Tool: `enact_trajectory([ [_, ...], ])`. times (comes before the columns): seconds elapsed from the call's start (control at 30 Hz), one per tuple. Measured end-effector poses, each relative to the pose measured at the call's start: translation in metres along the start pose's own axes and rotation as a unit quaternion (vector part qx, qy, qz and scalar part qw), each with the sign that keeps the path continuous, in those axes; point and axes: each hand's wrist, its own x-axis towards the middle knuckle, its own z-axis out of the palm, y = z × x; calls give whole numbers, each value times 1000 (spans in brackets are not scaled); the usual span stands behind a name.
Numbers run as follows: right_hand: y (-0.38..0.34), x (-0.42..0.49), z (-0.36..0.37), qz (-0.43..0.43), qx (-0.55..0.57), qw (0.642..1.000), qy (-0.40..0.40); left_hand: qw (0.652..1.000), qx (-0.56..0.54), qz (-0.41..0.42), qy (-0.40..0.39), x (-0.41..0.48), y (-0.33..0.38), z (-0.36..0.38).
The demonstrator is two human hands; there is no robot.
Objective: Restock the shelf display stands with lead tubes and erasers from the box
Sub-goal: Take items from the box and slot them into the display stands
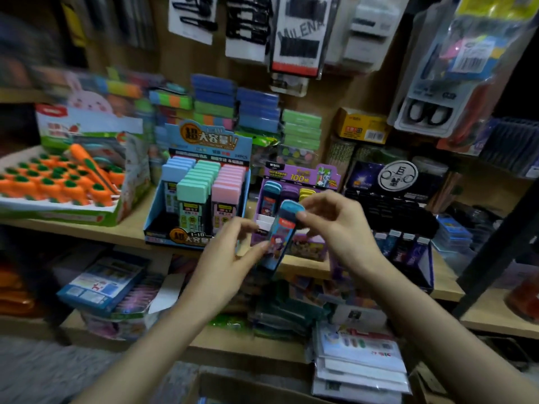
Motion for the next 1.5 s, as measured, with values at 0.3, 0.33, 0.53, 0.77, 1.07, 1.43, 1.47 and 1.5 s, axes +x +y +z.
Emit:
enact_trajectory([
  [0.3, 10, 81, 17, -126, -203, 968, 83, 961, 275, -22, -8, 15, -56, -27],
  [0.33, 13, 84, 20, -133, -208, 966, 75, 959, 282, -16, -21, 14, -58, -29],
  [0.53, 32, 91, 32, -158, -271, 949, 39, 960, 278, 0, -46, 14, -62, -30],
  [0.77, 49, 99, 41, -131, -438, 889, 21, 965, 258, 18, -37, 9, -60, -33],
  [1.07, 27, 35, 16, -203, -434, 876, -50, 974, 200, 39, -95, -21, -57, -45],
  [1.43, 157, -170, 9, 29, -399, 850, -344, 872, 291, -75, -388, -135, -141, 52],
  [1.47, 174, -184, 11, 69, -388, 849, -352, 873, 268, -103, -394, -149, -151, 61],
  [1.5, 190, -196, 13, 108, -373, 851, -353, 875, 245, -130, -396, -161, -160, 70],
])
